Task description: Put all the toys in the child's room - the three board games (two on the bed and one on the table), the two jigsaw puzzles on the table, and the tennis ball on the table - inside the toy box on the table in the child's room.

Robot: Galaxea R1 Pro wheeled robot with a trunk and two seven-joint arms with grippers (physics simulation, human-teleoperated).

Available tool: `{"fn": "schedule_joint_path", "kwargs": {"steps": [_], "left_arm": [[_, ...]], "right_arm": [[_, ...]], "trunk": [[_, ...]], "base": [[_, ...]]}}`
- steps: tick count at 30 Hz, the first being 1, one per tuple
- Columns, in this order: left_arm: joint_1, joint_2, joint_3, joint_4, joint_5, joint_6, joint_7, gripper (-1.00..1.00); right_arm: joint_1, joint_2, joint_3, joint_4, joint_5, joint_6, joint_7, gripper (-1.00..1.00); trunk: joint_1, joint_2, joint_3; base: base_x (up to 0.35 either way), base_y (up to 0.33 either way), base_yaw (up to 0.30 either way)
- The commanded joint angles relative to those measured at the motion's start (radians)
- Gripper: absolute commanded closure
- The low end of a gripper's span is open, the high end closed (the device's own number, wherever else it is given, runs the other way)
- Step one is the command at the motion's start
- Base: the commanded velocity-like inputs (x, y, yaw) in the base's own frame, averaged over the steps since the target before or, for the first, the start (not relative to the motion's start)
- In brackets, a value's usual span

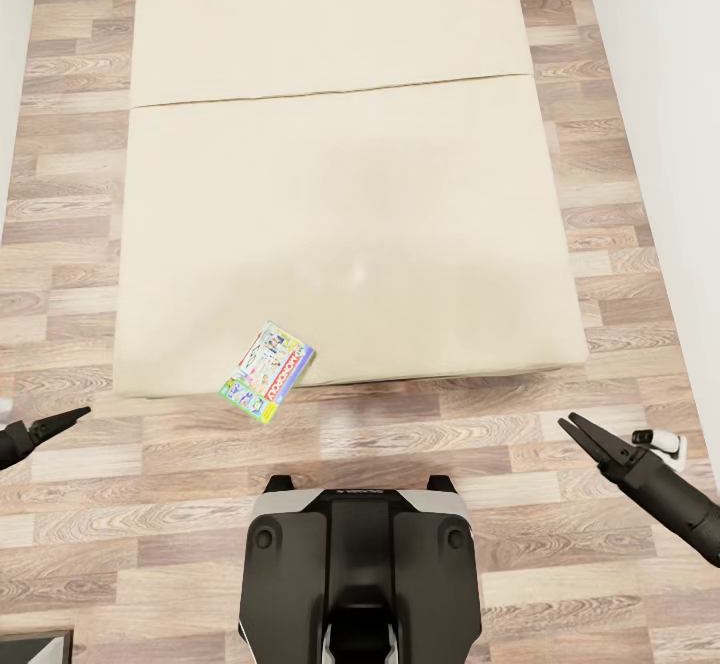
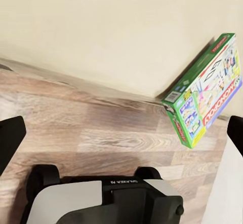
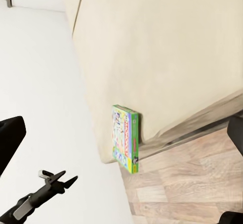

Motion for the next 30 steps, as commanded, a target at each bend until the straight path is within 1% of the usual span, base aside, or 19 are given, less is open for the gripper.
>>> {"fn": "schedule_joint_path", "kwargs": {"steps": [1, 10, 14, 18, 22, 25, 30], "left_arm": [[-0.001, 0.001, 0.003, 0.001, 0.001, 0.01, -0.004, -1.0], [-0.001, 0.001, 0.006, 0.002, 0.002, 0.007, -0.007, -1.0], [0.0, 0.001, 0.006, 0.002, 0.001, 0.005, -0.007, -1.0], [-0.001, -0.001, 0.005, 0.002, 0.001, 0.004, -0.006, -1.0], [-0.001, -0.007, 0.005, 0.001, 0.001, 0.003, -0.003, -1.0], [-0.001, -0.009, 0.005, 0.001, 0.001, 0.002, -0.001, -1.0], [0.0, -0.01, 0.006, 0.001, 0.0, 0.002, -0.001, -1.0]], "right_arm": [[0.0, 0.004, -0.001, 0.0, 0.001, 0.004, 0.002, -1.0], [0.0, 0.02, -0.001, 0.0, 0.005, 0.0, 0.004, -1.0], [0.0, 0.043, 0.0, -0.002, 0.006, -0.022, 0.002, -1.0], [0.001, 0.053, 0.0, 0.001, 0.007, -0.031, 0.003, -1.0], [0.001, 0.057, -0.001, 0.02, 0.007, -0.045, 0.004, -1.0], [0.001, 0.059, 0.0, 0.033, 0.009, -0.068, 0.004, -1.0], [0.001, 0.061, 0.001, 0.039, 0.009, -0.084, 0.003, -1.0]], "trunk": [[0.001, -0.001, -0.001], [0.001, -0.001, -0.001], [0.001, -0.001, -0.001], [0.001, -0.001, -0.001], [0.001, -0.001, -0.001], [0.001, -0.001, -0.001], [0.001, -0.001, -0.001]], "base": [[0.0, 0.0, 0.0], [0.0, 0.0, 0.0], [0.0, 0.0, 0.0], [0.0, 0.0, 0.0], [0.0, 0.0, 0.0], [0.0, 0.0, 0.0], [0.0, 0.0, 0.0]]}}
